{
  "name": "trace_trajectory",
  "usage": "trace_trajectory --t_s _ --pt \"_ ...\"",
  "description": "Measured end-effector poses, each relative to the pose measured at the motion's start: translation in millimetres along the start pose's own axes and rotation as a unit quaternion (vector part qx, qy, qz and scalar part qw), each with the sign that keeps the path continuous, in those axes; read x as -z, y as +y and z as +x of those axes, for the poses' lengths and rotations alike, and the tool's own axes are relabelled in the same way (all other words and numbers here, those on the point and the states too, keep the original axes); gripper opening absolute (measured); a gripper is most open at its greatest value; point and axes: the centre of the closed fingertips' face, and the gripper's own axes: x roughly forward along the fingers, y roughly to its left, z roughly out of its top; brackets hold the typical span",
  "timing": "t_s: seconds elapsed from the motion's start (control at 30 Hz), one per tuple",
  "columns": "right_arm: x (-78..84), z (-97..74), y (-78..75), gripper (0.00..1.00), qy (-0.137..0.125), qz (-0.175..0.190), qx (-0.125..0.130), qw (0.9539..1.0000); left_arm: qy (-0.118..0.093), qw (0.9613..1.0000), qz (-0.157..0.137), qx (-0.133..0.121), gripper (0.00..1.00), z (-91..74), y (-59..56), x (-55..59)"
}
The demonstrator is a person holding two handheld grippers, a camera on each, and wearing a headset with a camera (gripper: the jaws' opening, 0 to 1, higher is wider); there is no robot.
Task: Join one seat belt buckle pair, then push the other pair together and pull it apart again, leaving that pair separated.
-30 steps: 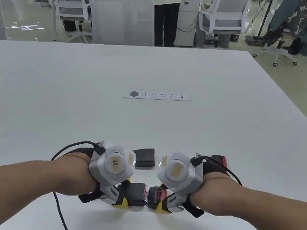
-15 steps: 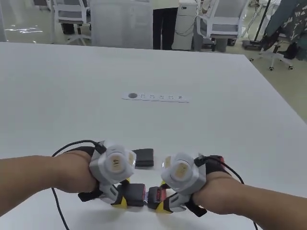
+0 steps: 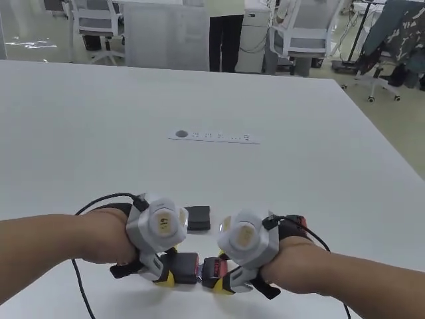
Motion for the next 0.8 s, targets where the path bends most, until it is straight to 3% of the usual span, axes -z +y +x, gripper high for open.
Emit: trace_trajectory --t_s 0.1,0.17,0.27,0.47,0.7,0.8 --pt "0.0 -0.8 1.4 0.39 0.002 -0.003 0.000 1.0000 0.004 0.9999 0.008 -0.007 0.34 -0.4 -0.3 -0.2" --pt "-0.3 -3.3 9.1 0.40 0.005 0.009 -0.018 0.9998 0.006 0.9998 0.011 -0.014 0.37 -1.5 -2.0 -0.2" --pt "-7.3 -12.7 11.2 0.38 -0.002 -0.002 -0.021 0.9998 -0.003 0.9999 0.005 -0.011 0.42 -5.5 -8.6 -5.2" --pt "-14.2 -29.1 9.4 0.37 0.000 -0.021 -0.019 0.9996 -0.012 0.9998 0.006 -0.015 0.44 -16.6 -5.1 -13.4" --pt "-11.3 -42.0 -5.0 0.37 -0.004 -0.015 -0.001 0.9999 -0.038 0.9988 -0.008 -0.031 0.45 -30.0 16.6 -25.3" --pt "-4.2 -46.0 -15.6 0.37 -0.006 -0.009 0.010 0.9999 -0.048 0.9975 -0.021 -0.046 0.46 -34.7 31.5 -29.5"
